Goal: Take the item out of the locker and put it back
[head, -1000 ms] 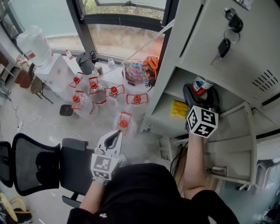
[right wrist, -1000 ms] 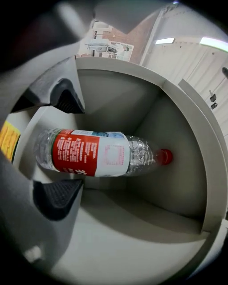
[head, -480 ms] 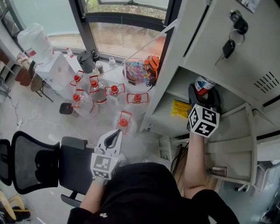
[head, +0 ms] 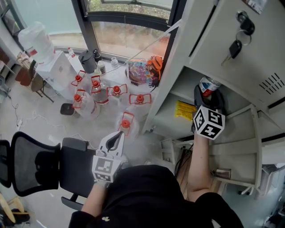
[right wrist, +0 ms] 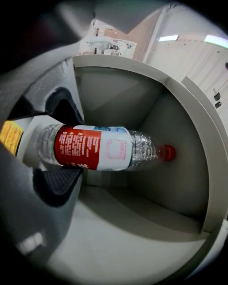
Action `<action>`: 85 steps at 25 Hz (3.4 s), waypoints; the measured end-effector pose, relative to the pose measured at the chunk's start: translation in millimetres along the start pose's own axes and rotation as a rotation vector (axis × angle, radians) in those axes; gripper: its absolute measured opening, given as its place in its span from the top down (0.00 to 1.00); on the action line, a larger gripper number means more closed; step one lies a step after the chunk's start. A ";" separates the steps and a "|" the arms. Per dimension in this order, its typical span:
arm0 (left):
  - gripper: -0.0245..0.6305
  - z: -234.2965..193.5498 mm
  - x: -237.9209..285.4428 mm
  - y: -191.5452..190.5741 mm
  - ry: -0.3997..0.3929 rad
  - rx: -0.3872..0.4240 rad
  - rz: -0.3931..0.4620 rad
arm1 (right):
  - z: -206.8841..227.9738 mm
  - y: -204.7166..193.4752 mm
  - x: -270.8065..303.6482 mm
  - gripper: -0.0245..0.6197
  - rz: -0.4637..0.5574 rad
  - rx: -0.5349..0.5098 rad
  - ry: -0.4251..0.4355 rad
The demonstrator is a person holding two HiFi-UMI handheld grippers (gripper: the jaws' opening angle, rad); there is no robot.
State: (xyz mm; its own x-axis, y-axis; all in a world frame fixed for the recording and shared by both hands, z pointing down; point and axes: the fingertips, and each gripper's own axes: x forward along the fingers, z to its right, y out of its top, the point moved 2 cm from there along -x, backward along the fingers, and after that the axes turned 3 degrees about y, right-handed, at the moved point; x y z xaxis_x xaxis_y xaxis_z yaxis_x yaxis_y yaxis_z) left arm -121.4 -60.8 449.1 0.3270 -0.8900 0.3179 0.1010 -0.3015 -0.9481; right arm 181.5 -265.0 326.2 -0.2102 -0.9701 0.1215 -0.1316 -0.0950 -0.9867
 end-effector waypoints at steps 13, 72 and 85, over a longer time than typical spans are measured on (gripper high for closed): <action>0.94 1.5 2.0 -1.4 -0.021 -0.016 0.007 | -21.2 3.0 -14.8 0.53 -0.003 0.003 0.067; 0.94 101.5 70.4 4.4 -0.499 0.093 -0.041 | -68.3 -131.2 -178.6 0.54 -0.157 0.175 0.145; 0.94 123.1 76.5 1.0 -0.586 0.121 -0.061 | -73.5 -162.6 -206.5 0.54 -0.215 0.212 0.105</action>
State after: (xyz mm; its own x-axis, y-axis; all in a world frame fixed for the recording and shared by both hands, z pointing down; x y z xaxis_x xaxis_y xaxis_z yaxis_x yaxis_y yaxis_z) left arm 19.4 -87.1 471.4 0.7774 -0.5250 0.3464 0.2307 -0.2744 -0.9335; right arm 175.1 -32.8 469.5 -0.2994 -0.8956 0.3290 0.0185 -0.3502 -0.9365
